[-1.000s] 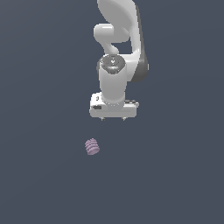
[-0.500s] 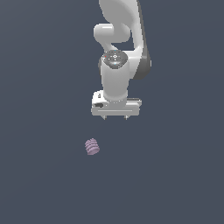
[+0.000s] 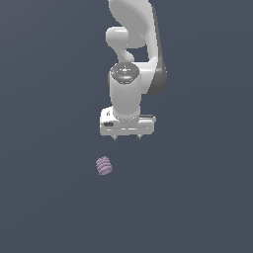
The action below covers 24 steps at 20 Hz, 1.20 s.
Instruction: Pick up the object and move it to a goal position.
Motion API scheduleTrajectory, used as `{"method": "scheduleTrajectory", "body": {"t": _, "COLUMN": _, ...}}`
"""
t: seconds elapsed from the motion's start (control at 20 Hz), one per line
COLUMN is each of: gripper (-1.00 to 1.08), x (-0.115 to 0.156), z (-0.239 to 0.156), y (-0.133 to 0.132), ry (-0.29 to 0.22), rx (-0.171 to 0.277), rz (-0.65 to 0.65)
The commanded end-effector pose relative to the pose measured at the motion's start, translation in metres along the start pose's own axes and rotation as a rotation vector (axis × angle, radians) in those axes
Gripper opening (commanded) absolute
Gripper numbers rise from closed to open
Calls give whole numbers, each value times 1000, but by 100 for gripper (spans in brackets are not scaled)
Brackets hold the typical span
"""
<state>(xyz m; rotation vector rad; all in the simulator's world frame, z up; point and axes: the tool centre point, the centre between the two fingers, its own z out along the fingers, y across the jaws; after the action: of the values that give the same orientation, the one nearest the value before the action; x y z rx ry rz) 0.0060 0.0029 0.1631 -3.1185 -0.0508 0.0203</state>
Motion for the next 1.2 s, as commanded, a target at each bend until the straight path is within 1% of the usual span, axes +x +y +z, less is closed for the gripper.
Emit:
{"method": "scheduleTrajectory", "body": {"t": 0.0, "gripper": 100, "x": 6, "z": 4, "y": 8, "ry": 1, "rx": -2, "rz": -27}}
{"method": "scheduleTrajectory", "body": {"t": 0.25, "gripper": 100, "x": 23, "z": 17, "y": 29, "ry": 3, "rx": -8, "rz": -104}}
{"method": "scheduleTrajectory", "body": {"t": 0.65, "gripper": 100, "x": 50, "z": 45, "y": 74, "ry": 6, "rx": -18, "rz": -251}}
{"method": "scheduleTrajectory", "body": {"t": 0.9, "gripper": 100, "x": 60, "z": 58, "y": 94, "ry": 8, "rx": -22, "rz": -314}}
{"method": "scheduleTrajectory", "body": {"t": 1.15, "gripper": 100, "x": 65, "z": 66, "y": 107, "ry": 8, "rx": -24, "rz": -351}}
